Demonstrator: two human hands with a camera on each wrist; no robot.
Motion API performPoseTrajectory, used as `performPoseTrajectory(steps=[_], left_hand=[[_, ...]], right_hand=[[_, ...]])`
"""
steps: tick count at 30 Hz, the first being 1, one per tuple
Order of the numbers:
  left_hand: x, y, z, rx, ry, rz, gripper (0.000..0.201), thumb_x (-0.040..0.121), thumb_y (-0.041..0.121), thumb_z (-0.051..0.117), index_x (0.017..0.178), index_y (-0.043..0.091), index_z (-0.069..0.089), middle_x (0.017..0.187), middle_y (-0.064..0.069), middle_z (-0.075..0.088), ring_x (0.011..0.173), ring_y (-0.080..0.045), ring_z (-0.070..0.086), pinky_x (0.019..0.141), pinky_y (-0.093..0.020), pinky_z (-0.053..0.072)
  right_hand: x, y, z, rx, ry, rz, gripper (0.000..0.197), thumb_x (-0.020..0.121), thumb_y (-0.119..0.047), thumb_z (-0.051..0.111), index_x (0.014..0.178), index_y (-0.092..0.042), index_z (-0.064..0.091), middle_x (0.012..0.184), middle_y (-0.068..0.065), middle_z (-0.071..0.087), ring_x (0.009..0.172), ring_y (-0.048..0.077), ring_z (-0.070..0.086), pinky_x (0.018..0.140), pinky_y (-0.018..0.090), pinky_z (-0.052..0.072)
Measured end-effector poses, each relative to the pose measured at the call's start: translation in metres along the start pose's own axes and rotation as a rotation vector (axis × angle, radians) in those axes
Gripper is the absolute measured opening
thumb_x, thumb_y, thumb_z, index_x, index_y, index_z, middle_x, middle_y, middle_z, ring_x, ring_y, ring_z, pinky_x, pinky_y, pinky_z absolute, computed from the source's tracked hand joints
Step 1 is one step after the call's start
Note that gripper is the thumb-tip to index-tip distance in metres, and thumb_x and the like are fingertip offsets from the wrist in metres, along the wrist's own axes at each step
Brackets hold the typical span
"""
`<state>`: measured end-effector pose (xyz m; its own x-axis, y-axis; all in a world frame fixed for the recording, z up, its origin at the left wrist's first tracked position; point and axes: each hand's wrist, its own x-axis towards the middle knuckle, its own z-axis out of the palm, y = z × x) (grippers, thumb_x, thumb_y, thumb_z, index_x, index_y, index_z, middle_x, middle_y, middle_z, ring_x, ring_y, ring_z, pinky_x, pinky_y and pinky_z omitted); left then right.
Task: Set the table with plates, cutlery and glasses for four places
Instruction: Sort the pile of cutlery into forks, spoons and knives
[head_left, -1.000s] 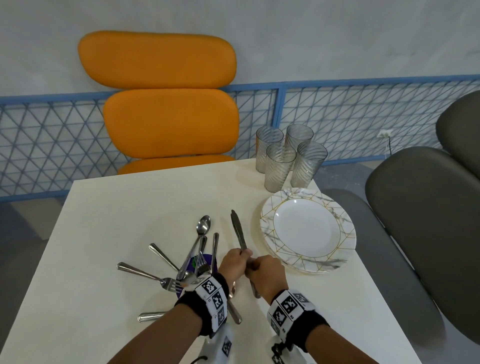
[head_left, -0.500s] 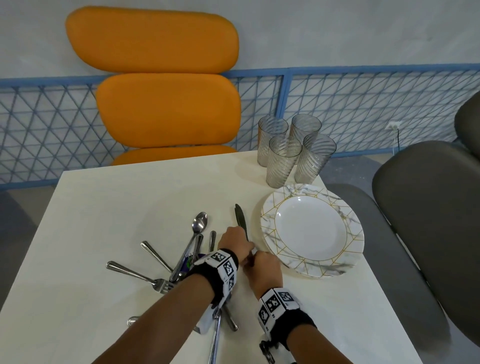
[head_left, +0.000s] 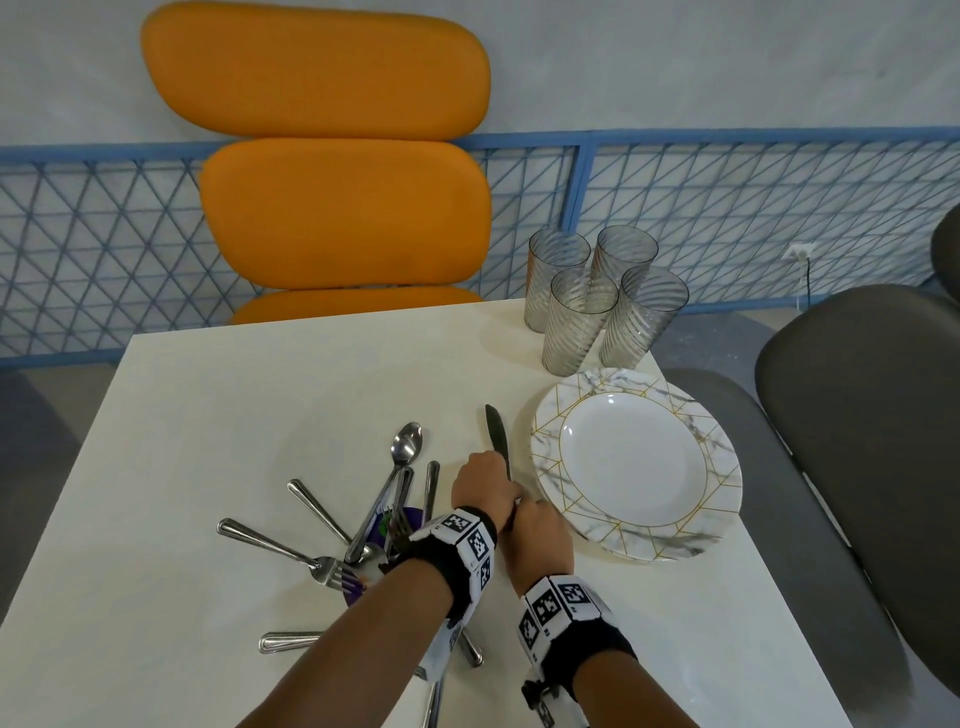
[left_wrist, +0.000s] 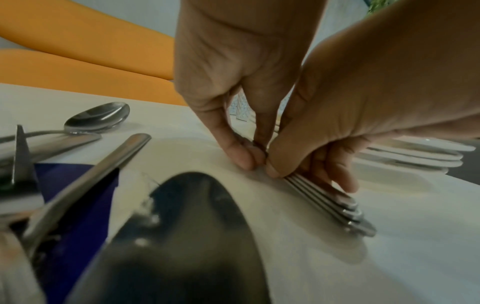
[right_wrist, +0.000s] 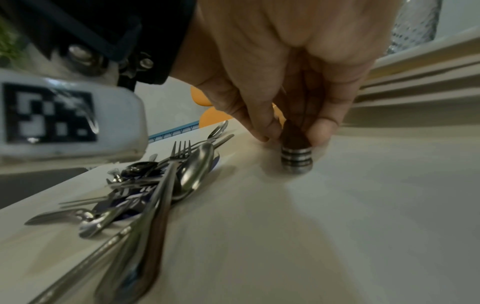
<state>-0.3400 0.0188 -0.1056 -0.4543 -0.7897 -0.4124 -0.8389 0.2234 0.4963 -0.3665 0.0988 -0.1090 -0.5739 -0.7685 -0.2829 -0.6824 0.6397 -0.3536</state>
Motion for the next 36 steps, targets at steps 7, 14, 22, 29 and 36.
performPoseTrajectory(steps=[7, 14, 22, 29, 36], left_hand=[[-0.004, 0.002, 0.001, 0.055, 0.031, 0.047, 0.026, 0.089, 0.018, 0.056, 0.106, -0.001, 0.055, 0.114, -0.017, 0.06, 0.104, -0.031, 0.06, 0.083, -0.034, 0.047], [-0.008, 0.001, -0.001, 0.024, 0.022, 0.04, 0.032, 0.089, 0.021, 0.057, 0.112, -0.002, 0.051, 0.118, -0.017, 0.057, 0.107, -0.031, 0.058, 0.087, -0.034, 0.047], [-0.008, -0.047, -0.046, 0.026, 0.083, 0.038, 0.036, 0.092, 0.036, 0.051, 0.107, 0.004, 0.056, 0.106, -0.011, 0.065, 0.097, -0.028, 0.063, 0.078, -0.033, 0.047], [-0.018, -0.119, -0.077, -0.121, 0.203, -0.116, 0.034, 0.088, 0.022, 0.058, 0.116, 0.004, 0.05, 0.117, -0.013, 0.06, 0.112, -0.029, 0.052, 0.094, -0.037, 0.044], [-0.036, -0.123, -0.07, -0.118, 0.099, -0.09, 0.012, 0.091, 0.011, 0.052, 0.086, 0.008, 0.063, 0.087, -0.012, 0.062, 0.089, -0.03, 0.064, 0.084, -0.038, 0.052]], right_hand=[[-0.005, 0.001, 0.004, -0.028, 0.008, -0.029, 0.031, 0.092, -0.009, 0.04, 0.123, -0.01, 0.046, 0.116, 0.009, 0.058, 0.107, 0.022, 0.057, 0.087, 0.028, 0.047], [-0.01, 0.004, -0.001, -0.012, -0.006, -0.024, 0.035, 0.093, -0.008, 0.04, 0.128, -0.009, 0.043, 0.12, 0.01, 0.054, 0.111, 0.023, 0.055, 0.09, 0.027, 0.046], [-0.033, 0.011, 0.002, 0.046, 0.024, -0.078, 0.032, 0.098, -0.029, 0.036, 0.123, -0.011, 0.043, 0.119, 0.005, 0.05, 0.104, 0.021, 0.057, 0.078, 0.027, 0.049], [-0.059, -0.006, 0.007, 0.071, 0.16, -0.298, 0.022, 0.081, -0.012, 0.064, 0.103, -0.018, 0.061, 0.093, -0.004, 0.066, 0.081, 0.012, 0.066, 0.052, 0.019, 0.05], [-0.054, -0.025, 0.011, 0.129, -0.089, -0.053, 0.019, 0.096, -0.017, 0.039, 0.099, -0.016, 0.057, 0.108, 0.003, 0.059, 0.084, 0.014, 0.05, 0.072, 0.022, 0.041]])
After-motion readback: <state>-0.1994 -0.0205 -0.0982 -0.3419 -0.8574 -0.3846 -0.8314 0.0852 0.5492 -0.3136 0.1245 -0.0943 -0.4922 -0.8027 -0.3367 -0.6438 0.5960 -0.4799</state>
